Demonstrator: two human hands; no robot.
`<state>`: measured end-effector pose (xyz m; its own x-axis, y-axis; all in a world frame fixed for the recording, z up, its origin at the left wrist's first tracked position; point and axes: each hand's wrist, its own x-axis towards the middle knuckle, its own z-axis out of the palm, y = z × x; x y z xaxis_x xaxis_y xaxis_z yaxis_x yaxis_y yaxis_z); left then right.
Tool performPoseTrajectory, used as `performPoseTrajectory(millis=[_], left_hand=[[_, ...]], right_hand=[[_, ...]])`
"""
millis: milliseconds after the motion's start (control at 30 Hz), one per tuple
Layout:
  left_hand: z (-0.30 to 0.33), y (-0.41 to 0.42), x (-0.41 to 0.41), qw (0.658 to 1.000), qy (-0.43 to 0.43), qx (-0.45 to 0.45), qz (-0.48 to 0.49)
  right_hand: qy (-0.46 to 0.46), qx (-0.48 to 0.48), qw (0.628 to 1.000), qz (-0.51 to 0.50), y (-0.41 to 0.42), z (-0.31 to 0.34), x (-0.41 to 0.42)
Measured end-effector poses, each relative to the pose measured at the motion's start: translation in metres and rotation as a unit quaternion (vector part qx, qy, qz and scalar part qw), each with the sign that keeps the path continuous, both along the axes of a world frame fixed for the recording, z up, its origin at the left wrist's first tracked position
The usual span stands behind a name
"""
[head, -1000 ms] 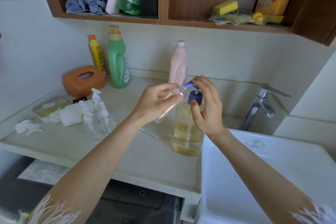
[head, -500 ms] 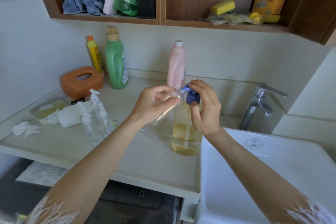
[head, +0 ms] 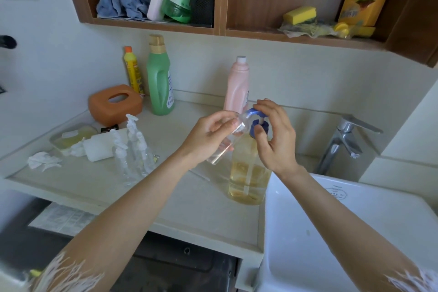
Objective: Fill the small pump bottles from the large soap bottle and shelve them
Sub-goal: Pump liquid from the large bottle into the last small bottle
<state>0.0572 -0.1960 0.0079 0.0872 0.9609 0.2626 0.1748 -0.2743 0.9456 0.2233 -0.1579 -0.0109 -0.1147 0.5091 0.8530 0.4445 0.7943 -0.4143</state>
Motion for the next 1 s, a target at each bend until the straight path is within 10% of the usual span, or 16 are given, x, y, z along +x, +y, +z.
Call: performPoseTrajectory(millis=[500,1000], left_hand=[[-0.007,0.013,-0.008,0.983,-0.087,-0.136,-0.091],[-0.010,0.006,-0.009,0.978,-0.136,-0.124,-0.103]], right_hand=[[0.096,0.035,0.995,-0.007,0.006,-0.008,-0.008],[0.002,-0.021,1.000,0.015,-0.002,0.007,0.007]])
